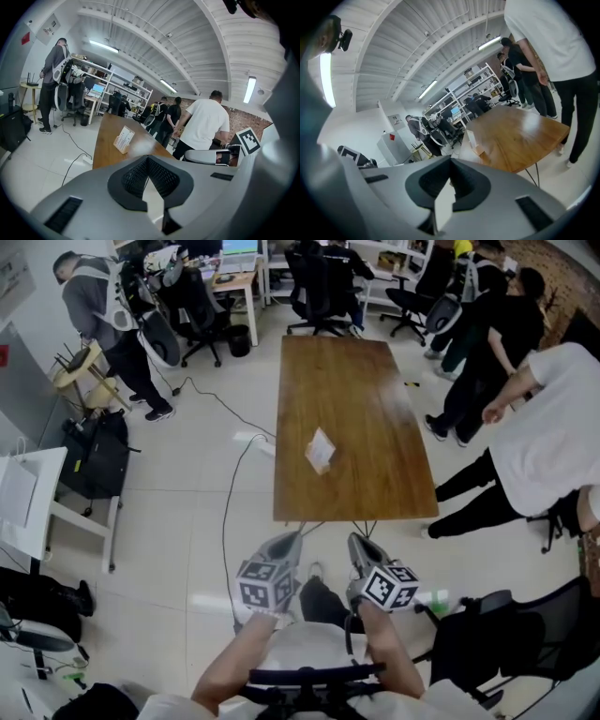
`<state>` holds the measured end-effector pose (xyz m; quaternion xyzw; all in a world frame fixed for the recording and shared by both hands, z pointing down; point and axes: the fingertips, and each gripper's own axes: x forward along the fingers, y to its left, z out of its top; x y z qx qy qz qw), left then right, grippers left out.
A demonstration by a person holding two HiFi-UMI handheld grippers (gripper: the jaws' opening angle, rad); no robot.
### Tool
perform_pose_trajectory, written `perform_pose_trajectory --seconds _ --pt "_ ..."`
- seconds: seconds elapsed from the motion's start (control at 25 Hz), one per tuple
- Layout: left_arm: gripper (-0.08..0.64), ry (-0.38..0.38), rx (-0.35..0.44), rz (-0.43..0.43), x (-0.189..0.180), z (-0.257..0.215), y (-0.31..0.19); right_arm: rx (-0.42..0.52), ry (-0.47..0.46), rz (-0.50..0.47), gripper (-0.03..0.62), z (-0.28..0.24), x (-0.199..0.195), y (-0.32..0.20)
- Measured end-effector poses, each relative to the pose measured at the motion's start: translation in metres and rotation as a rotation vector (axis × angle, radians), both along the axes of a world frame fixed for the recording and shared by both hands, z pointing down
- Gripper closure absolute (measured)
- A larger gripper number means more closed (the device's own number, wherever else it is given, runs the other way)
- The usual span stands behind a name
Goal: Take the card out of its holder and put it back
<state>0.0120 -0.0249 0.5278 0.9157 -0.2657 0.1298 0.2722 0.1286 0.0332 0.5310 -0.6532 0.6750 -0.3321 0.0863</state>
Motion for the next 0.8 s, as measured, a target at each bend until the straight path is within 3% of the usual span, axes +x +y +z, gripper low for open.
perform_pose_trajectory --seconds 0.48,0.8 --pt "0.568 -0.027 -0.003 -0.043 0.041 0.003 -0.088 -0.003 -0.02 -0.064 0.577 0.006 0.044 -0.102" --pt "0.568 -0.04 0.0 -0.067 0.062 0.01 -0.128 -0.029 0.039 -0.077 0.554 0.02 0.07 -0.152"
